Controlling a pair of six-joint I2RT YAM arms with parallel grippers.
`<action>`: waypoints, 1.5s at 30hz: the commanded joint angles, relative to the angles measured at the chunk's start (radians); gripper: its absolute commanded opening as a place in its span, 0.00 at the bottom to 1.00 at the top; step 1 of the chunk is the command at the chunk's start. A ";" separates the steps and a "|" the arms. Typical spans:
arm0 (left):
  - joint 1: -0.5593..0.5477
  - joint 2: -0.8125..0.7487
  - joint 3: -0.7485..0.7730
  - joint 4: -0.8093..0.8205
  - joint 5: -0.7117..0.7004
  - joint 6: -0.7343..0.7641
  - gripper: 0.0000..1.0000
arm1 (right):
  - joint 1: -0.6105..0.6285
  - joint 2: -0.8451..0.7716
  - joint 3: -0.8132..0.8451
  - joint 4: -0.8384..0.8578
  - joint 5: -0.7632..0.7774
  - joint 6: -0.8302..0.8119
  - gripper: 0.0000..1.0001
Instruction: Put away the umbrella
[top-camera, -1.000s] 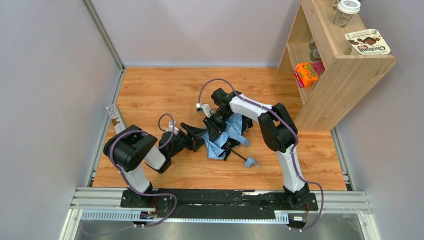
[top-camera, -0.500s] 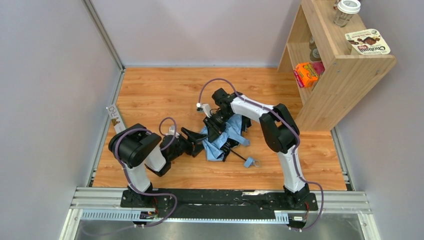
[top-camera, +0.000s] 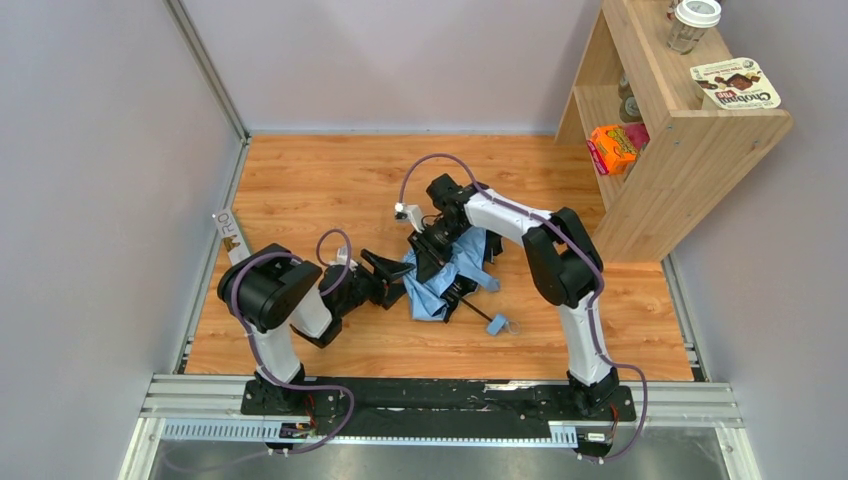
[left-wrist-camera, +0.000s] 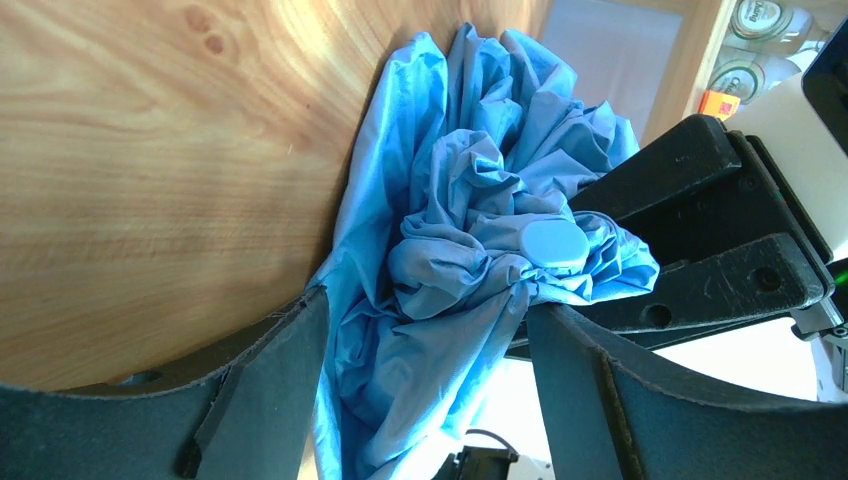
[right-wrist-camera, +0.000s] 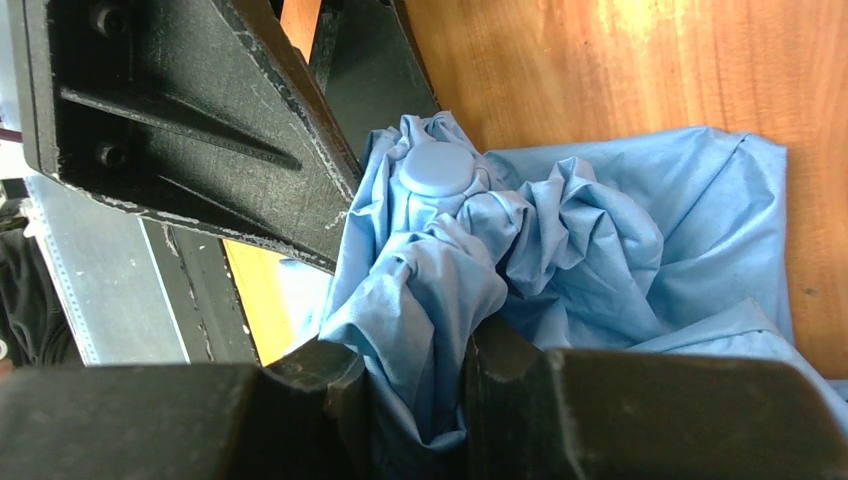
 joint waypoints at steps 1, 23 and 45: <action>0.015 0.020 0.071 0.156 -0.034 0.022 0.80 | 0.056 0.031 0.078 -0.063 -0.127 -0.112 0.00; 0.001 -0.094 0.125 0.164 -0.025 0.138 0.82 | 0.053 -0.058 -0.057 0.076 -0.298 -0.001 0.00; -0.034 0.023 0.123 0.167 -0.037 0.024 0.09 | 0.050 -0.146 -0.064 0.254 0.024 0.173 0.00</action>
